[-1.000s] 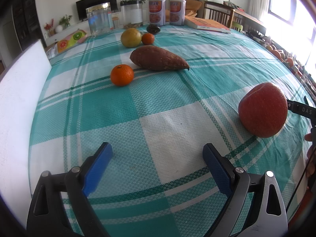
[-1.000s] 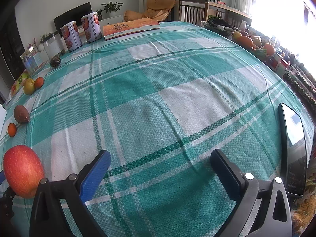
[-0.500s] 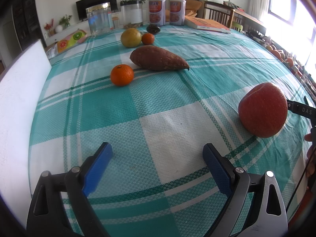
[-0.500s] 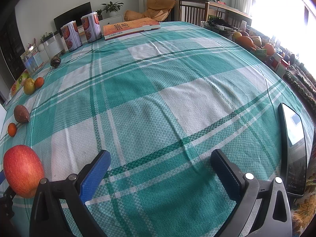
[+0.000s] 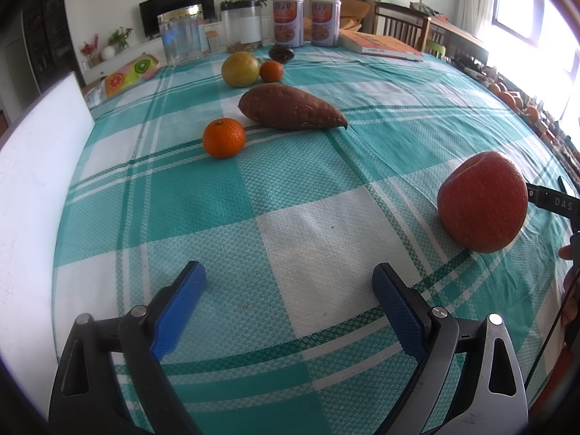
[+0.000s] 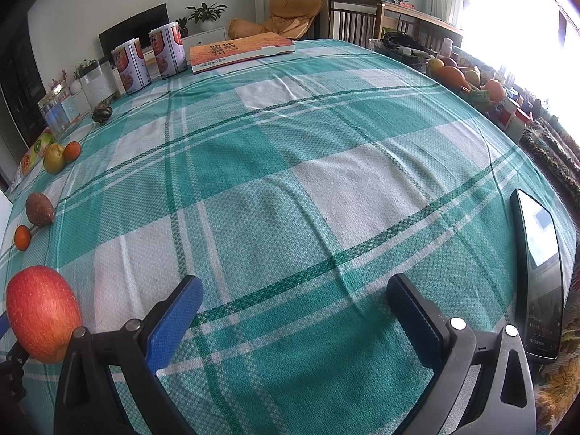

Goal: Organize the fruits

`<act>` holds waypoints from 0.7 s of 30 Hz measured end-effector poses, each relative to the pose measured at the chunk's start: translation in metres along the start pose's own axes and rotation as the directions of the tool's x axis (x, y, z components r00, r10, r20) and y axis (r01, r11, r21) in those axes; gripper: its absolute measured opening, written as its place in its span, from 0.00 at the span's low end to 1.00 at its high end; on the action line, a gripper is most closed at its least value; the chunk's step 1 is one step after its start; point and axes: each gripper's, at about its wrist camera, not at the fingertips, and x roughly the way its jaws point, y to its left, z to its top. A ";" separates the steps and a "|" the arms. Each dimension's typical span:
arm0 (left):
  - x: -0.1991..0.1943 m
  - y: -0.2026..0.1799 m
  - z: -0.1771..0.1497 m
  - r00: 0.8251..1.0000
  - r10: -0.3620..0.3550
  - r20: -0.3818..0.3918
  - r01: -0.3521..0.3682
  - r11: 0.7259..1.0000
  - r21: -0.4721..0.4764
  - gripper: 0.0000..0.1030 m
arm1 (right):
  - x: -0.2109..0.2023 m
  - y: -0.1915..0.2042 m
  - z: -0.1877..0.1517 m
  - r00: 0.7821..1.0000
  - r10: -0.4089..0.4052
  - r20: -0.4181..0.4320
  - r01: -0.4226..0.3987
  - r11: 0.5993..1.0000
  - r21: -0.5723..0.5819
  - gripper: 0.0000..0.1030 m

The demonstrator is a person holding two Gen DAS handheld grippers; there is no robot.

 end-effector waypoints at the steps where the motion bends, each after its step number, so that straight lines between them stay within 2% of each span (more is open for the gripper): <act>1: 0.000 0.000 0.000 1.000 0.000 0.000 0.000 1.000 0.000 0.92 | 0.000 0.000 0.000 1.000 0.000 0.000 0.000 1.000 0.000 0.98; 16: 0.000 0.000 0.000 1.000 -0.005 0.001 0.005 1.000 -0.003 0.92 | 0.000 0.000 0.000 1.000 0.002 0.000 -0.002 1.000 0.000 0.98; 18: -0.001 0.003 0.000 1.000 -0.027 0.005 0.027 1.000 -0.015 0.93 | 0.000 0.000 0.000 1.000 0.001 0.000 -0.001 1.000 0.000 0.98; 21: -0.005 0.013 -0.001 0.995 -0.096 0.029 0.097 0.993 -0.066 0.93 | 0.000 0.000 0.000 1.000 0.002 0.000 -0.002 1.000 0.000 0.98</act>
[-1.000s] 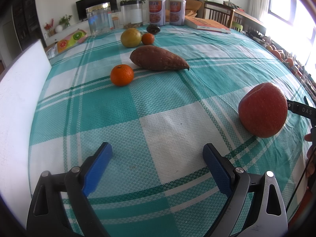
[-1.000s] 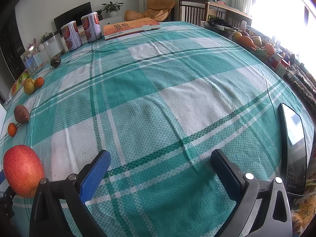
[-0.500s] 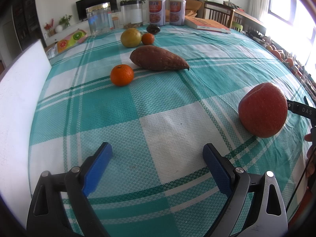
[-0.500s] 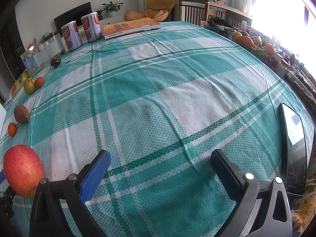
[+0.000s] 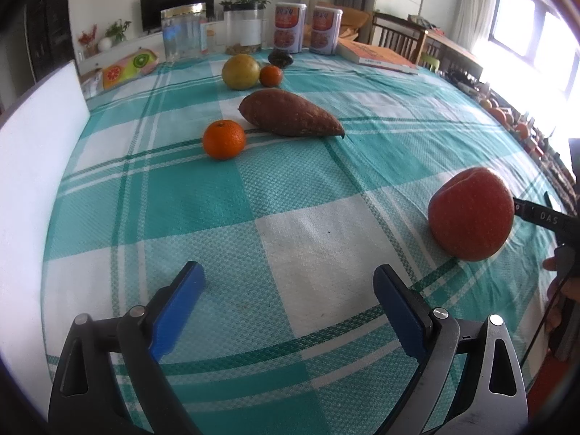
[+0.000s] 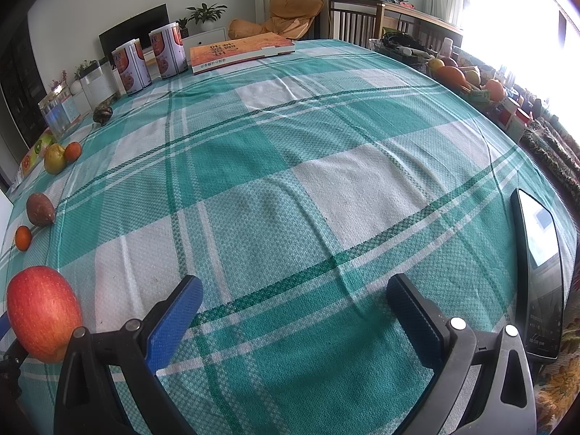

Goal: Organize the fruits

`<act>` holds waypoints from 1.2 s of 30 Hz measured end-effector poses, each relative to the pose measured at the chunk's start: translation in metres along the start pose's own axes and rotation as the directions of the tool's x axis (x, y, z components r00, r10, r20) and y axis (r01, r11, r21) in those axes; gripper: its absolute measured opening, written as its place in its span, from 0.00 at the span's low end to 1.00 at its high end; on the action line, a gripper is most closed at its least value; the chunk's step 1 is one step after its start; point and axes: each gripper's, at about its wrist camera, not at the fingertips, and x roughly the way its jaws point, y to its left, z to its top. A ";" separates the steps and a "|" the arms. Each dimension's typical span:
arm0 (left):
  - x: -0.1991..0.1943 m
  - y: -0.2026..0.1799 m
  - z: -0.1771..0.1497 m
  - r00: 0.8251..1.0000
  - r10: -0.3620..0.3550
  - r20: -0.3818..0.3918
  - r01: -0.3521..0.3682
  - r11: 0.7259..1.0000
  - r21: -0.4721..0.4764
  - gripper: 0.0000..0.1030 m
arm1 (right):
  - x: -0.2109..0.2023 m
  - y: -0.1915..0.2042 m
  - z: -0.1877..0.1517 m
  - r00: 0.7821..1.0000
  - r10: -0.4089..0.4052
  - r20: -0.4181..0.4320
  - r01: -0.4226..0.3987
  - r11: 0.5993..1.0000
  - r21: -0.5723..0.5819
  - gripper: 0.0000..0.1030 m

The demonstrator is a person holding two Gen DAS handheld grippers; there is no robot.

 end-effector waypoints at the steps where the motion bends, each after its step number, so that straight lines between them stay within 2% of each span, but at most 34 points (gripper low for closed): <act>1: -0.002 0.003 0.000 1.000 -0.013 0.003 0.013 1.000 -0.023 0.93 | 0.000 0.000 0.000 1.000 0.000 0.000 0.000 1.000 0.000 0.98; 4: -0.001 0.010 0.012 1.000 0.002 -0.017 -0.003 0.997 -0.074 0.92 | 0.000 0.001 0.000 1.000 0.001 0.001 -0.001 1.000 0.001 0.98; 9: 0.004 0.024 0.051 0.994 0.107 0.029 -0.102 0.984 -0.149 0.92 | 0.001 0.002 0.000 1.000 0.002 0.001 -0.002 1.000 0.001 0.98; 12: 0.029 0.029 0.074 0.990 0.142 -0.010 -0.142 0.982 -0.124 0.90 | 0.001 0.001 0.000 1.000 0.002 0.001 -0.002 1.000 0.001 0.98; 15: 0.048 0.036 0.081 0.982 0.190 -0.020 -0.191 0.975 -0.113 0.90 | 0.001 0.002 0.001 1.000 0.003 0.001 -0.003 1.000 0.002 0.98; 17: 0.055 0.042 0.082 0.981 0.190 -0.022 -0.192 0.973 -0.125 0.88 | 0.001 0.003 0.001 1.000 0.002 0.001 -0.002 1.000 0.001 0.98; 18: 0.057 0.044 0.083 0.983 0.185 -0.020 -0.186 0.974 -0.129 0.79 | 0.001 0.002 0.000 1.000 0.002 0.001 -0.002 1.000 0.000 0.98; 19: 0.059 0.046 0.083 0.983 0.183 -0.027 -0.185 0.974 -0.129 0.60 | 0.001 0.002 0.000 1.000 0.002 0.001 -0.002 1.000 0.000 0.98; 20: 0.060 0.046 0.083 0.982 0.186 -0.029 -0.188 0.975 -0.120 0.56 | 0.001 0.003 0.000 1.000 0.001 0.001 -0.001 1.000 0.000 0.98; 21: 0.058 0.044 0.082 0.981 0.192 -0.013 -0.192 0.976 -0.107 0.40 | 0.001 0.003 0.001 1.000 0.001 0.001 -0.001 1.000 0.000 0.98; 22: 0.057 0.043 0.081 0.983 0.181 -0.016 -0.181 0.979 -0.097 0.33 | 0.001 0.003 0.000 1.000 0.002 0.001 -0.002 1.000 0.000 0.98; 25: 0.044 0.038 0.073 0.987 0.159 -0.019 -0.160 0.982 -0.104 0.33 | 0.001 0.003 0.000 1.000 0.001 0.001 -0.001 1.000 0.000 0.98; 28: 0.017 0.027 0.054 0.996 0.087 -0.023 -0.089 0.989 -0.115 0.33 | 0.001 0.004 0.000 1.000 0.002 0.001 -0.002 1.000 0.000 0.98; 31: -0.016 0.016 0.032 0.999 0.015 -0.032 -0.018 0.997 -0.081 0.33 | 0.000 0.004 0.000 1.000 0.006 0.004 -0.006 1.000 0.003 0.98; 33: -0.040 0.010 0.020 0.999 -0.031 -0.035 0.029 0.998 -0.059 0.33 | -0.001 0.002 0.001 0.999 0.033 0.012 -0.033 0.999 0.019 0.98; 36: -0.074 0.006 0.005 0.997 -0.078 -0.021 0.078 0.997 -0.020 0.33 | -0.020 0.003 0.003 0.991 0.125 0.041 -0.128 0.989 0.076 0.98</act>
